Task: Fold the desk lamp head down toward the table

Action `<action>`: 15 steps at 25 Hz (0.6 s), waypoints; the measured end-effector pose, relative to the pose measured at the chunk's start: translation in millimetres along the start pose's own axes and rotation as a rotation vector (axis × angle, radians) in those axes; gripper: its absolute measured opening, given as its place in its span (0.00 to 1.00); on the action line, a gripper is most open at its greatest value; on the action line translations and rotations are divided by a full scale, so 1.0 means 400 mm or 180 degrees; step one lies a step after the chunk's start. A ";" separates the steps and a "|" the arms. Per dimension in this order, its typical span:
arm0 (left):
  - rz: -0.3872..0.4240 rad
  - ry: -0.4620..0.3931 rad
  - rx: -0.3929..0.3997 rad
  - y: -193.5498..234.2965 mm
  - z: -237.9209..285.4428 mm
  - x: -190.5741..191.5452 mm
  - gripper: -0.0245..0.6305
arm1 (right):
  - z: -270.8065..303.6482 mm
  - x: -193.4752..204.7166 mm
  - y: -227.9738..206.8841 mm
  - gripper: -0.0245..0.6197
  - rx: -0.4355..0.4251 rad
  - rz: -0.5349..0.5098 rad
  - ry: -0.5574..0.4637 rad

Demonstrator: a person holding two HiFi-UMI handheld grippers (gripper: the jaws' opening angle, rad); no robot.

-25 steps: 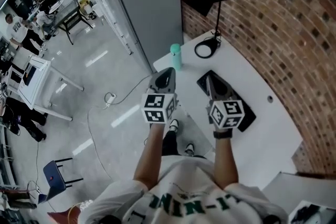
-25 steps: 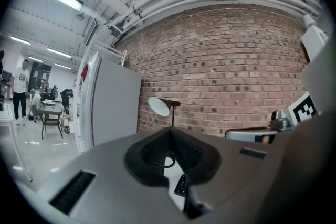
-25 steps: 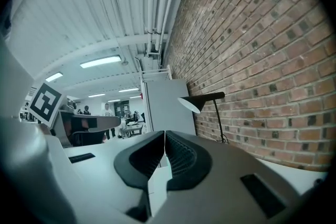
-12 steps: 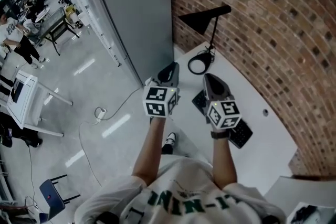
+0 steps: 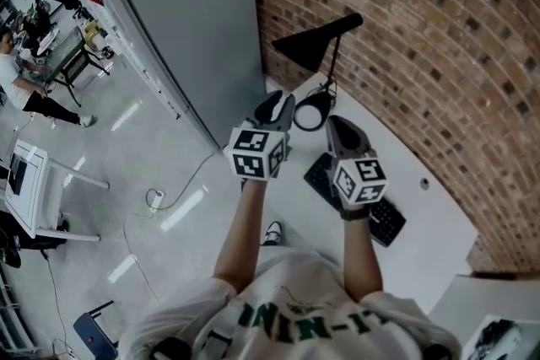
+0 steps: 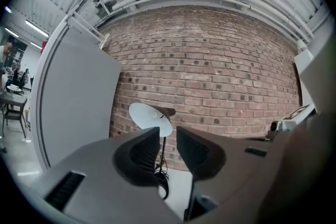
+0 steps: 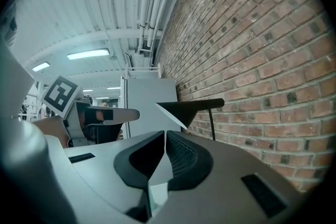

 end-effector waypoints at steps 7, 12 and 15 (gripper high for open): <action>0.0000 -0.0022 0.0138 0.025 0.090 -0.031 0.21 | 0.049 -0.002 -0.049 0.05 0.0065 0.0020 0.0030; -0.0063 -0.0060 0.0235 0.028 0.153 -0.039 0.25 | 0.064 0.000 -0.094 0.05 0.0123 -0.0013 0.0063; -0.0119 -0.0080 0.0291 0.031 0.186 -0.044 0.27 | 0.068 0.013 -0.124 0.05 0.0204 0.0024 0.0079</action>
Point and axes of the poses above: the fingertips, and each gripper's own axes: z forward along the fingers, y to its left, x out of its underside, the point moved 7 cm from there along -z, backward along the fingers, and after that the axes turned 7 degrees about -z, right-handed, at the moved point
